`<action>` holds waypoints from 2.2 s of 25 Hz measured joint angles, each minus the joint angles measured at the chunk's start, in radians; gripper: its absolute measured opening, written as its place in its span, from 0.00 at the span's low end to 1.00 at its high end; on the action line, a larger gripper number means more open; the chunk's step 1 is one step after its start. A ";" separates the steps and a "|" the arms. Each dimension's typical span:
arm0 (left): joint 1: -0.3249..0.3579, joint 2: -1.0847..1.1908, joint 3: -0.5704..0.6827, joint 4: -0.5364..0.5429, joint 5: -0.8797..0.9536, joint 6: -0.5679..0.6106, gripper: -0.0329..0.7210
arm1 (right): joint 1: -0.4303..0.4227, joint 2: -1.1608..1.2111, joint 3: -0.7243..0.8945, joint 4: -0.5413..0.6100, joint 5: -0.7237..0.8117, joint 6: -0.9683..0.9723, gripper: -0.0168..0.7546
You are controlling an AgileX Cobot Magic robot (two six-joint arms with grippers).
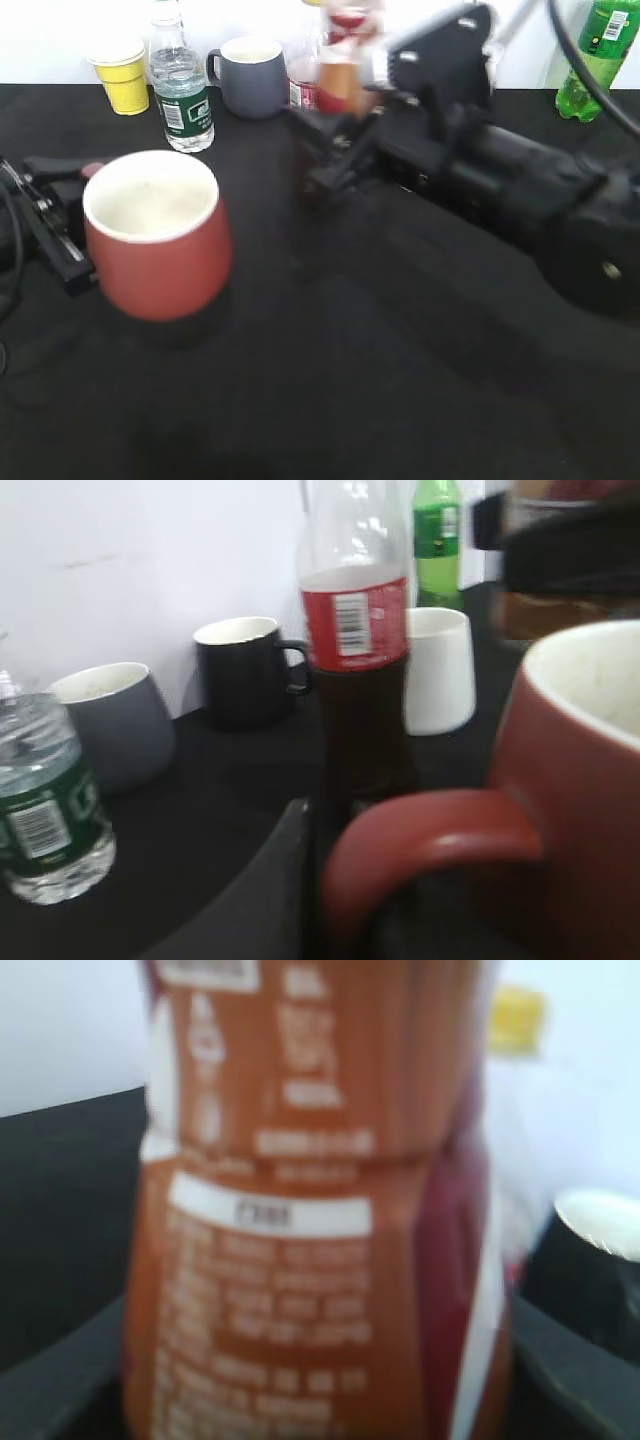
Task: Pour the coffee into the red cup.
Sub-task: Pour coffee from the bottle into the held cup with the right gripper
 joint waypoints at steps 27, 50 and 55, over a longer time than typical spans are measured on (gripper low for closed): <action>-0.080 0.091 0.000 -0.036 0.000 -0.001 0.16 | 0.001 0.037 -0.039 -0.134 -0.009 -0.731 0.71; -0.091 0.091 0.000 0.021 0.000 -0.001 0.18 | 0.001 0.037 -0.039 -0.134 -0.026 -1.246 0.71; -0.108 0.091 0.000 0.023 0.000 -0.001 0.18 | 0.001 0.037 -0.039 -0.134 -0.029 -1.257 0.71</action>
